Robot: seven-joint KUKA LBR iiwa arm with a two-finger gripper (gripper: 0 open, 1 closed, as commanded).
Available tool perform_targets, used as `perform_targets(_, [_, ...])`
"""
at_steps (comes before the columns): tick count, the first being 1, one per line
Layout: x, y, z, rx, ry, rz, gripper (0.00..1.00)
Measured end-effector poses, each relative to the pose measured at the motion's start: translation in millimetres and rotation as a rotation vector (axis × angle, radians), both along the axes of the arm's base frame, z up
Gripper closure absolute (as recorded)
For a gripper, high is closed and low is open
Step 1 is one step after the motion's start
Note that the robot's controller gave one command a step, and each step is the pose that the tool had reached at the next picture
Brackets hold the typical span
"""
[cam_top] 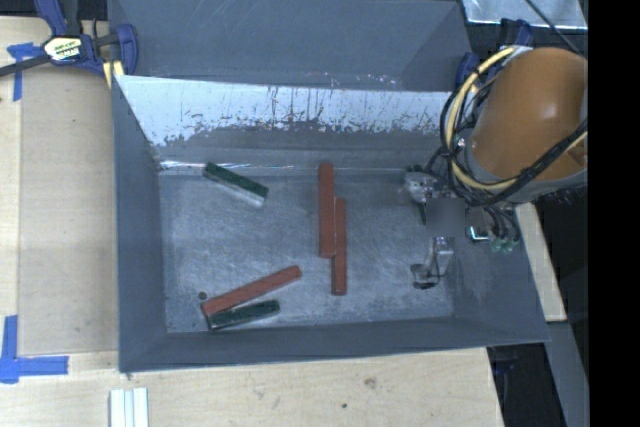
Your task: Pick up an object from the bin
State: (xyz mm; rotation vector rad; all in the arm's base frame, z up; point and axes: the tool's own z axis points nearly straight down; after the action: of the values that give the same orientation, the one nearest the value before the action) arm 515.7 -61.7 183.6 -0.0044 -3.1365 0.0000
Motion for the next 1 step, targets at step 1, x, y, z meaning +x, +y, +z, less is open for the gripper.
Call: perform_targets(1, [37.8,51.2,-26.0,0.002,-0.011,0.331,0.0])
